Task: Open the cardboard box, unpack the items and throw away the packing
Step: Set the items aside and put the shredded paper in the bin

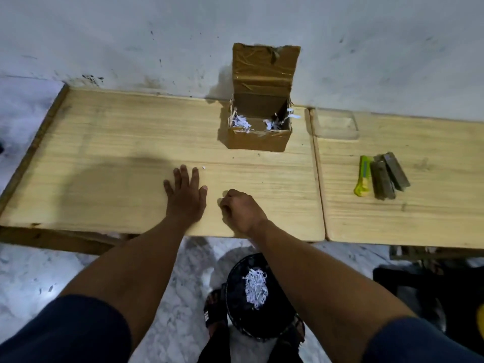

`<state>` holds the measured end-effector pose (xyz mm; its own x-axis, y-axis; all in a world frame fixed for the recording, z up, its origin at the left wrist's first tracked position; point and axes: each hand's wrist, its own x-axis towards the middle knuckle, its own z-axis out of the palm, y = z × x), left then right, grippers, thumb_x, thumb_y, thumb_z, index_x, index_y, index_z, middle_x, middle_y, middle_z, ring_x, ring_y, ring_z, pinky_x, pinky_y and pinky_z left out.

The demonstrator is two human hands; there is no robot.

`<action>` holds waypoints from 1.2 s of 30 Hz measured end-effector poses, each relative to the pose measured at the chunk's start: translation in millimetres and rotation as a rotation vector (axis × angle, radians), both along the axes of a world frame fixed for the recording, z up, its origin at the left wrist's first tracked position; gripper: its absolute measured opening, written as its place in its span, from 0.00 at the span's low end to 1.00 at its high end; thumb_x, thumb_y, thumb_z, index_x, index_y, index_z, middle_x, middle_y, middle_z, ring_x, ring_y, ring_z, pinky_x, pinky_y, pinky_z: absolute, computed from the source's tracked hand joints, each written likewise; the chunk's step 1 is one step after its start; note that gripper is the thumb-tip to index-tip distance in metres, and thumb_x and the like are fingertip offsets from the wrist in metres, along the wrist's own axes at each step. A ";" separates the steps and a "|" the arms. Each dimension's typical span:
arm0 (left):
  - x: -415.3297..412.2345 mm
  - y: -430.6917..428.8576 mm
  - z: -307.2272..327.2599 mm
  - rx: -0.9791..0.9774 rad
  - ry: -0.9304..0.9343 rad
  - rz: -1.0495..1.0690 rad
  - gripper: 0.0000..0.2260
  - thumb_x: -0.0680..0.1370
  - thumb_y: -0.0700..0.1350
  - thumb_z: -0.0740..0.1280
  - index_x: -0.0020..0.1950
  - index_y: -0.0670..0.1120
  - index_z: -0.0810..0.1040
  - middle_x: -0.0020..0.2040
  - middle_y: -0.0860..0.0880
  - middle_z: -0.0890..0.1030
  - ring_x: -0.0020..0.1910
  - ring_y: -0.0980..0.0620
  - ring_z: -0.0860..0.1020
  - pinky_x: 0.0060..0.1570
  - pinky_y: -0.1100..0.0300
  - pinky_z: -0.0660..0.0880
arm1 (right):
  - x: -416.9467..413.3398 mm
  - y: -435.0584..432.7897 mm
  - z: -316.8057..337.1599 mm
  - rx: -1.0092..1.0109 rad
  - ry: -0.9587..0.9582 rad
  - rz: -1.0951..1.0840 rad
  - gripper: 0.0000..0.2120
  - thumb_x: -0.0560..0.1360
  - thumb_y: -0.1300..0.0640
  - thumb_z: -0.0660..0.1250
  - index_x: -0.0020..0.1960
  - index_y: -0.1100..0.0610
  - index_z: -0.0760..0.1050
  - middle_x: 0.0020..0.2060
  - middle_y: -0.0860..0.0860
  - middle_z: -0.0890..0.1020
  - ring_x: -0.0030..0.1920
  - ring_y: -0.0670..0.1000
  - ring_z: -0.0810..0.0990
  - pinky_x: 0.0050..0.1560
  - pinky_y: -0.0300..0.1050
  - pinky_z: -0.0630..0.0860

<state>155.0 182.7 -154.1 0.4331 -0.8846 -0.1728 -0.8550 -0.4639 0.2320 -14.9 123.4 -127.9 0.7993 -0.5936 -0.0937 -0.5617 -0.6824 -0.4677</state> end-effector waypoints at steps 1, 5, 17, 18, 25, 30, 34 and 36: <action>-10.6 3.0 1.3 0.010 0.006 -0.021 0.27 0.83 0.53 0.54 0.80 0.43 0.55 0.79 0.36 0.53 0.78 0.35 0.50 0.71 0.31 0.49 | -10.8 4.7 4.6 0.034 0.030 0.011 0.05 0.71 0.63 0.66 0.41 0.60 0.82 0.47 0.58 0.81 0.45 0.63 0.82 0.44 0.49 0.79; -55.4 10.5 7.1 0.041 0.051 -0.127 0.28 0.83 0.53 0.54 0.80 0.44 0.52 0.80 0.37 0.50 0.79 0.38 0.46 0.72 0.33 0.46 | -63.6 27.8 19.4 0.085 0.098 0.056 0.07 0.70 0.68 0.67 0.45 0.63 0.82 0.48 0.59 0.79 0.45 0.63 0.79 0.43 0.51 0.77; -140.8 -20.2 11.2 0.082 0.036 -0.368 0.28 0.84 0.56 0.48 0.81 0.47 0.45 0.81 0.44 0.44 0.80 0.44 0.41 0.74 0.37 0.44 | -207.3 91.9 -29.8 0.402 0.491 -0.162 0.09 0.75 0.65 0.62 0.51 0.64 0.80 0.52 0.62 0.80 0.53 0.61 0.78 0.46 0.47 0.70; -142.1 -20.7 9.3 0.074 0.031 -0.363 0.28 0.84 0.56 0.48 0.81 0.47 0.46 0.81 0.44 0.44 0.80 0.44 0.42 0.74 0.37 0.44 | -210.3 92.0 -36.5 0.455 0.501 -0.196 0.09 0.74 0.65 0.62 0.50 0.64 0.80 0.51 0.62 0.80 0.51 0.62 0.78 0.46 0.47 0.72; -138.8 -18.0 6.2 -0.003 0.091 -0.353 0.28 0.83 0.57 0.54 0.80 0.48 0.51 0.81 0.44 0.49 0.80 0.44 0.45 0.74 0.36 0.45 | -222.7 93.0 -63.4 0.640 0.568 -0.306 0.24 0.74 0.59 0.66 0.70 0.49 0.73 0.70 0.54 0.73 0.70 0.57 0.70 0.67 0.48 0.70; -137.9 -18.0 6.5 -0.003 0.111 -0.343 0.28 0.83 0.57 0.54 0.80 0.49 0.51 0.81 0.46 0.49 0.80 0.45 0.44 0.74 0.37 0.44 | -223.4 85.8 -65.5 0.654 0.554 -0.316 0.28 0.73 0.59 0.66 0.73 0.49 0.69 0.71 0.56 0.72 0.70 0.57 0.70 0.66 0.47 0.71; -137.8 -17.9 6.9 -0.007 0.112 -0.339 0.28 0.83 0.57 0.54 0.81 0.50 0.51 0.81 0.47 0.48 0.80 0.46 0.44 0.75 0.38 0.44 | -219.9 79.2 -65.7 0.677 0.554 -0.322 0.29 0.75 0.58 0.65 0.75 0.49 0.66 0.72 0.57 0.70 0.70 0.58 0.71 0.66 0.48 0.73; -137.5 -17.8 7.1 -0.008 0.115 -0.341 0.28 0.83 0.57 0.54 0.81 0.51 0.51 0.82 0.48 0.47 0.80 0.47 0.43 0.75 0.39 0.43 | -217.1 76.6 -65.2 0.683 0.546 -0.324 0.28 0.75 0.57 0.65 0.75 0.49 0.66 0.71 0.57 0.70 0.69 0.58 0.71 0.65 0.47 0.72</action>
<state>17.5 164.9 -147.0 0.0907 -0.9764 -0.1960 -0.9284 -0.1541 0.3382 -232.0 199.9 -193.1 0.3466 -0.4576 -0.8189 -0.9370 -0.1288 -0.3246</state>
